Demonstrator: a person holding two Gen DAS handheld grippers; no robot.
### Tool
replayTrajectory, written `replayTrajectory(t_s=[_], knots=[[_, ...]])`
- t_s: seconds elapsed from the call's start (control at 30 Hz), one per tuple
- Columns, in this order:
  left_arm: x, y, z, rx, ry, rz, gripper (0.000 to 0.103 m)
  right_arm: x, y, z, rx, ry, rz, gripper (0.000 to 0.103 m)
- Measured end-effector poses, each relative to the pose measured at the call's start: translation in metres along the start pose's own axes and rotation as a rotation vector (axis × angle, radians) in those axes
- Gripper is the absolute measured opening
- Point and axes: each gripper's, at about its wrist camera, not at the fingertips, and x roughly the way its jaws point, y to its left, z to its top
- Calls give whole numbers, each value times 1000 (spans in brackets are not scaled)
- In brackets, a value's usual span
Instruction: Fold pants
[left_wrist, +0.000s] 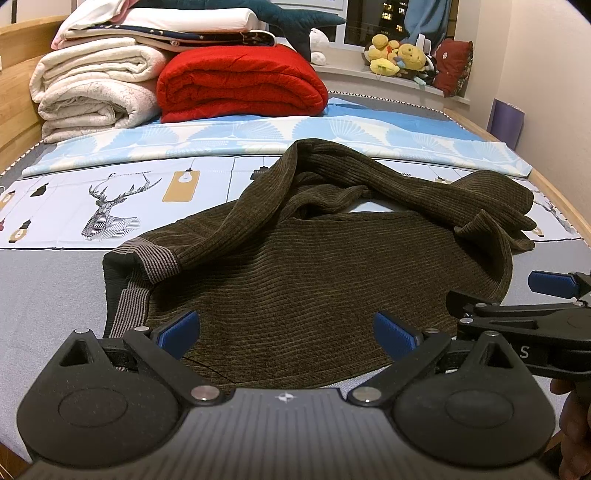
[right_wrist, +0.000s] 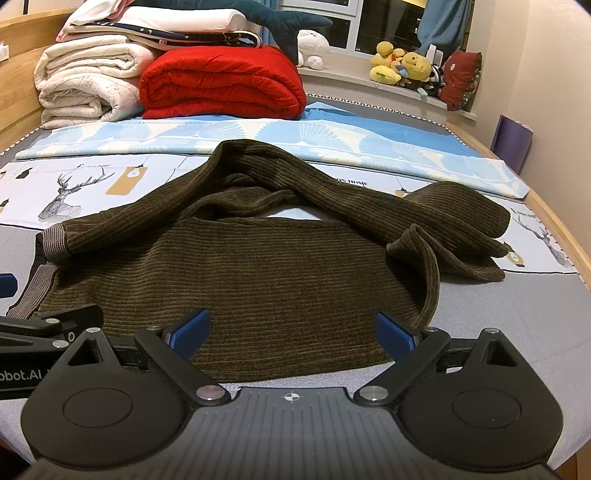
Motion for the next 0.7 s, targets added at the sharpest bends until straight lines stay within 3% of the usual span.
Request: replayTrajectory(t_s=[0.33, 0.43, 0.5, 0.57, 0.63, 0.7], knots=[[0, 0, 0, 3, 0, 1, 101, 0, -1, 1, 5, -1, 0, 95], [0, 0, -1, 11, 3, 7, 96, 3, -2, -1, 9, 8, -5, 95], [0, 4, 0, 10, -4, 12, 85, 5, -7, 0, 25, 16, -7, 91], [0, 13, 4, 10, -1, 5, 54, 6, -17, 3, 66, 15, 0, 87], [3, 24, 10, 27, 22, -9, 30, 7, -32, 8, 120, 3, 12, 81], [7, 35, 20, 73, 38, -15, 24, 9, -52, 16, 170, -6, 20, 72]])
